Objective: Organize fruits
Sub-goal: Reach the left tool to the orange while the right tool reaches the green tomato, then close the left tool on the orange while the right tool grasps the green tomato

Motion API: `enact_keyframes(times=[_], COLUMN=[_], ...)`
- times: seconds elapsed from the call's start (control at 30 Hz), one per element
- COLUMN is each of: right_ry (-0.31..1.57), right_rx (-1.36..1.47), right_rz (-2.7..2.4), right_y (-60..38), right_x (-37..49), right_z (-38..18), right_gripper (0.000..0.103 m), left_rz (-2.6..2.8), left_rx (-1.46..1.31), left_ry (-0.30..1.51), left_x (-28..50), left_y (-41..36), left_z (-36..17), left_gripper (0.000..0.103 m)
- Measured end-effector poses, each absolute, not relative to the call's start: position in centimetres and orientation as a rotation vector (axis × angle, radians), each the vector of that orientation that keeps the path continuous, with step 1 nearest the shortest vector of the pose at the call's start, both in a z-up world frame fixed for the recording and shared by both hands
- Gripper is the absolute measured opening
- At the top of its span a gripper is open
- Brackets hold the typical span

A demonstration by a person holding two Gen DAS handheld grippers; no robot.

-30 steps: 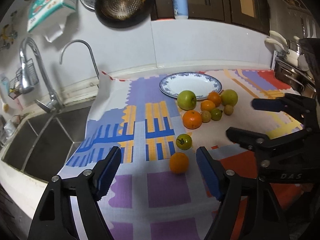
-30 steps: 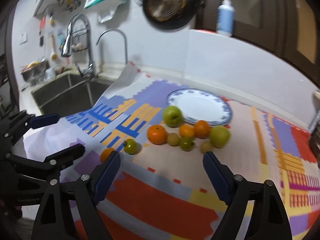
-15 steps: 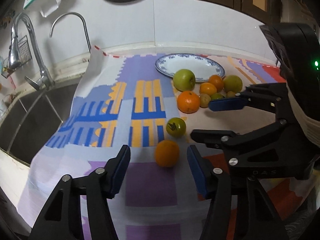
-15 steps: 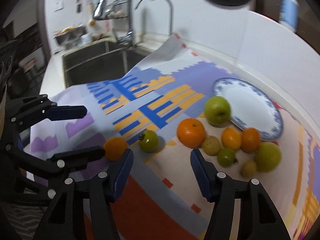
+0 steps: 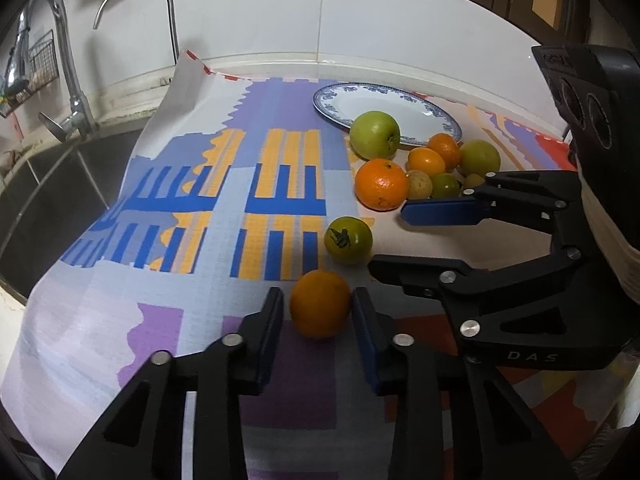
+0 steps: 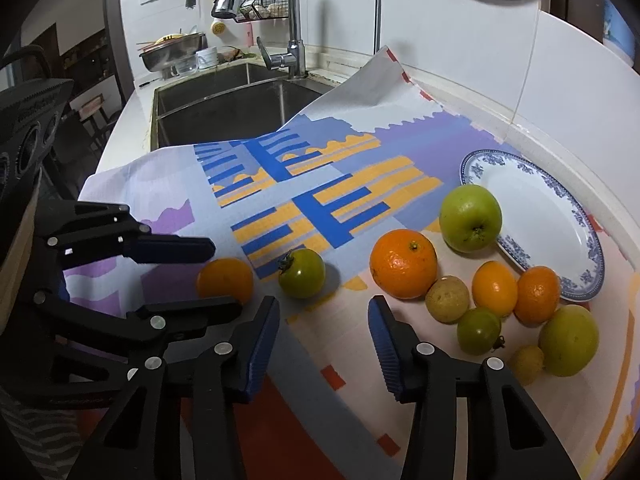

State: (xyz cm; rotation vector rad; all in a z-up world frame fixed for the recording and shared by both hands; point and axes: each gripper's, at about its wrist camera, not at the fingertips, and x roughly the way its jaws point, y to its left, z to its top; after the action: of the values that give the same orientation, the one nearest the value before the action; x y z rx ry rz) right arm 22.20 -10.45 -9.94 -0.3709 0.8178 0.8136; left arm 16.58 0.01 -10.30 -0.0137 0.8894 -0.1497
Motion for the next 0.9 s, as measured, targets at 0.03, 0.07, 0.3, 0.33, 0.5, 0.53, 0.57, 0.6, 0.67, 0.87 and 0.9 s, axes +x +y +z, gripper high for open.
enact_keyframes(times=[0.03,0.07,0.3,0.33,0.5,0.53,0.57,0.6,0.67,0.87,0.9], right_ry=[0.818,0.818,0.814,0.814,0.83,0.832,0.835,0.839,0.844,0.854,0.852], right_rx=[-0.367,-0.362,-0.343,-0.34,-0.323,-0.321,-0.32,-0.316,-0.311,-0.283,-0.278], right_rz=[0.816,0.817,0.817,0.814,0.801,0.796,0.791,0.788,0.785,0.767,0.763], right_y=[-10.4,-10.4,-9.4,-9.1,-8.3,-8.2,-8.1,-8.0,-8.0,-7.9,-7.9], right_x=[22.3,22.3,22.5,22.5,23.0,23.1,23.1,23.2,23.2,23.1,23.0], right_z=[-9.9,-9.9,-9.9,-9.9,-10.2,-10.3,-10.4,-10.5,-10.5,-10.6,-10.5], right_gripper=[0.047,0.047,0.045,0.044,0.039,0.038,0.037,0.035,0.035,0.029,0.029], left_rz=[-0.149,-0.144,-0.096,-0.092,-0.094,-0.097,-0.101,-0.105,-0.112,-0.139,-0.144], left_rx=[-0.013,-0.012,-0.018,-0.015,-0.012,-0.014,-0.014,-0.012,-0.009,-0.001,0.0], left_ry=[0.89,0.89,0.862,0.861,0.86,0.86,0.86,0.858,0.855,0.847,0.844], left_x=[16.6,16.6,16.3,16.3,16.5,16.6,16.7,16.7,16.8,16.9,17.0], left_y=[0.0,0.1,1.6,1.8,2.5,2.6,2.7,2.7,2.9,3.2,3.2], left_z=[-10.3,-10.2,-9.0,-8.9,-8.9,-8.9,-8.9,-8.9,-8.8,-8.5,-8.3], left_gripper=[0.031,0.031,0.031,0.031,0.031,0.031,0.031,0.031,0.031,0.031,0.031])
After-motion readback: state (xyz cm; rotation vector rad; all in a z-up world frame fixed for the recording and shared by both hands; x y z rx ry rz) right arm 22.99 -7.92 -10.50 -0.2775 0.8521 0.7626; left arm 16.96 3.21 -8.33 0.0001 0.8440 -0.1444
